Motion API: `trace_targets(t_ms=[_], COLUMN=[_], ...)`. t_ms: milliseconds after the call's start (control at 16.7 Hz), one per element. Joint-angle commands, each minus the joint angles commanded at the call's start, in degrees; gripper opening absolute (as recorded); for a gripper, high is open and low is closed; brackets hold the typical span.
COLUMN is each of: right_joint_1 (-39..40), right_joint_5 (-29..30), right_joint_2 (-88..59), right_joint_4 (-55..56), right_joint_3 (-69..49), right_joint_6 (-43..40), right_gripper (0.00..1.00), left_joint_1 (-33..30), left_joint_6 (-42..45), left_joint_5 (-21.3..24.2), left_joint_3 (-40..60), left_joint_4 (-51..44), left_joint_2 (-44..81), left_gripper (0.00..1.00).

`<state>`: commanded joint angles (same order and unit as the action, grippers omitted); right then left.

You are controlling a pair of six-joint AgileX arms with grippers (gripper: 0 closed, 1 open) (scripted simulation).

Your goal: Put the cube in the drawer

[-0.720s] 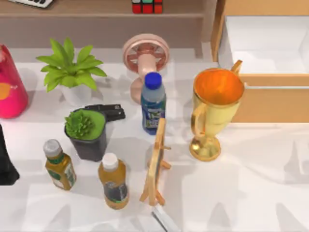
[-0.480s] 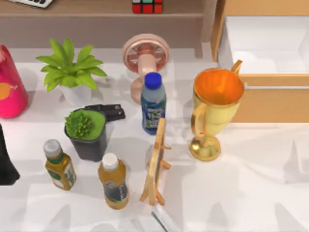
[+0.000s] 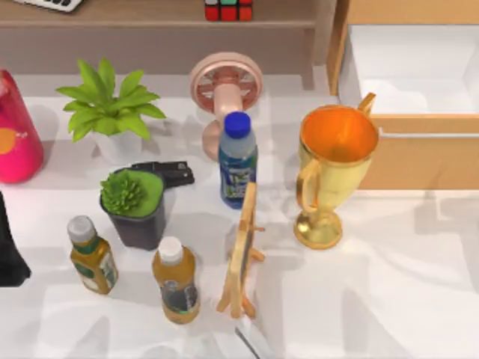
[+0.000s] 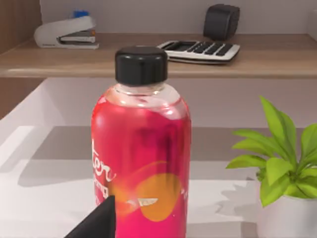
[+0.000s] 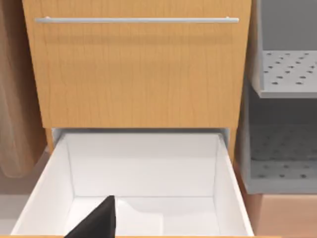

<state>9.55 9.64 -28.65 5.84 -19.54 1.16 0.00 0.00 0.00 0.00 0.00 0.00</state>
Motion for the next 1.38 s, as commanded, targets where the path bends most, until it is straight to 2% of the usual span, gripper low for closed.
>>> trace_targets(t_ms=[840,1140,1380], right_joint_1=[23.3,30.3,33.6], right_joint_5=[26.6,32.9,35.5], right_joint_2=[-72.0,-91.3,-100.3], right_joint_4=[15.8,20.1,22.7], right_joint_3=[-50.6,-64.3,-71.5], right_joint_6=[3.5,4.5,5.3], right_gripper=[1.00,1.00,1.00], left_joint_1=[0.0,0.0,0.0], left_joint_6=[0.0,0.0,0.0], left_joint_5=[0.0,0.0,0.0], left_joint_3=[0.0,0.0,0.0], left_joint_4=[0.0,0.0,0.0], left_joint_2=[0.0,0.0,0.0], left_gripper=[1.00,1.00,1.00])
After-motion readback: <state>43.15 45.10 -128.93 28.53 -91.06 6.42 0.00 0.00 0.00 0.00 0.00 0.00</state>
